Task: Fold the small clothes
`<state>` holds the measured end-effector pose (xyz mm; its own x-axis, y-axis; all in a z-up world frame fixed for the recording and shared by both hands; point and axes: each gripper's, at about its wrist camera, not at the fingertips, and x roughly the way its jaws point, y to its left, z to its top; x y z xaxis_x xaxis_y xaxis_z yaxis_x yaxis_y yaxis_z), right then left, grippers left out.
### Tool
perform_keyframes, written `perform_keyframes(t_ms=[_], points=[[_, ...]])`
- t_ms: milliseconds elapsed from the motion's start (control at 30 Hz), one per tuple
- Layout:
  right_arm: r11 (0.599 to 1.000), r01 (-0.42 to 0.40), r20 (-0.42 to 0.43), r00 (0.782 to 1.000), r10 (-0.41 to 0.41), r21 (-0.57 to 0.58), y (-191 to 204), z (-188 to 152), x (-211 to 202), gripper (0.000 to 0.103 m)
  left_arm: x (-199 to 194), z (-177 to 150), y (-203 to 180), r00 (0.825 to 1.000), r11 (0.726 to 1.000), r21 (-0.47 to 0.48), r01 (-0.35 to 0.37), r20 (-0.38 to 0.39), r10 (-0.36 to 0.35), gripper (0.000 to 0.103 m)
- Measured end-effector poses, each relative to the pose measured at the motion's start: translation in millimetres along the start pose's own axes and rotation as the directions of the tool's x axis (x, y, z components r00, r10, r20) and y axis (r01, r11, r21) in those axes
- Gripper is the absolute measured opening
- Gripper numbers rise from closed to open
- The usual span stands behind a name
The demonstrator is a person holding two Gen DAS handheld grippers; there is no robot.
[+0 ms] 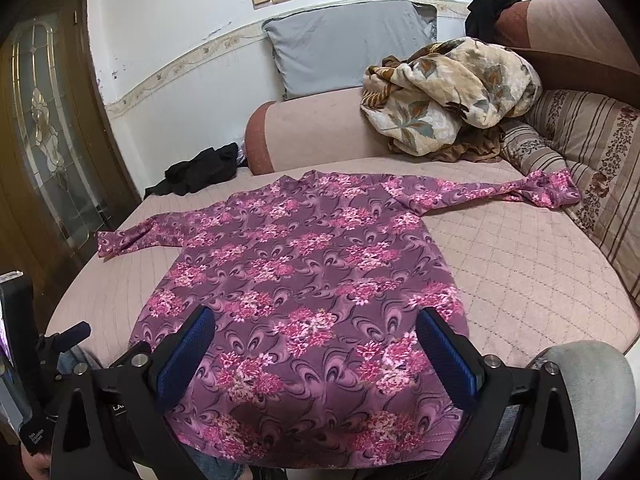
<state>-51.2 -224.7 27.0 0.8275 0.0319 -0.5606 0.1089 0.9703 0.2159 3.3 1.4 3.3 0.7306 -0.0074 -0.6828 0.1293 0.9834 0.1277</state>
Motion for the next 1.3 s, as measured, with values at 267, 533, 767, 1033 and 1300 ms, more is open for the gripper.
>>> perform_keyframes(t_ms=[267,533,767,1033,1300], points=[[0.977,-0.054,0.085,0.996,0.037,0.204,-62,64,-1,0.097,9,62,-11,0.989,0.987,-0.093,0.130,-0.063,-0.136,0.103],[0.892,0.067,0.018,0.996,-0.084,0.447,-221,146,64,0.093,65,147,-60,0.976,0.976,-0.045,0.212,-0.036,-0.214,0.103],[0.757,0.328,-0.208,0.944,-0.254,0.565,-362,188,158,0.078,140,164,-88,0.952,0.955,-0.083,0.284,-0.093,-0.291,0.103],[0.663,0.550,-0.422,0.830,-0.365,0.508,-439,200,251,0.055,190,124,-77,0.923,0.949,-0.159,0.271,-0.237,-0.303,0.103],[0.788,0.498,-0.216,0.867,-0.449,0.363,-358,220,197,0.005,178,130,-61,0.888,0.912,-0.239,0.333,-0.245,-0.389,0.103]])
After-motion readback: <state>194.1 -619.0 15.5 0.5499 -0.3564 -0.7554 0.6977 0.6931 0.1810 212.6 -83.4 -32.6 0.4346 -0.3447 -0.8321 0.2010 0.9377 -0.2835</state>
